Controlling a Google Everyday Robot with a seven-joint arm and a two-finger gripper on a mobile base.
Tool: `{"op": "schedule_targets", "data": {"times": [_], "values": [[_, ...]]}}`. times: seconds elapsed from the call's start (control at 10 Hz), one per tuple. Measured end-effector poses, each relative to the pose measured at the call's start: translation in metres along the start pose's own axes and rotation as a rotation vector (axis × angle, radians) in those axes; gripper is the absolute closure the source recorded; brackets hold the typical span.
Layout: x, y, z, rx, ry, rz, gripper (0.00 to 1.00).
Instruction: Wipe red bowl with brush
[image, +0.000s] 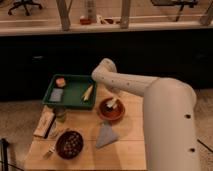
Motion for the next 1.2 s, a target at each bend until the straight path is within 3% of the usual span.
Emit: {"op": "schedule_targets", "data": {"times": [0.3, 0.6, 0.8, 1.2], "values": [[-0.024, -0.008, -0.002, 0.007, -0.012, -0.068, 1.0], [-0.032, 0.01, 0.0, 0.006, -0.02, -0.063, 1.0], [-0.016, 0.034, 0.001, 0.0, -0.009, -0.01, 1.0], [0.009, 0.041, -0.007, 0.0, 0.021, 0.056, 1.0]]}}
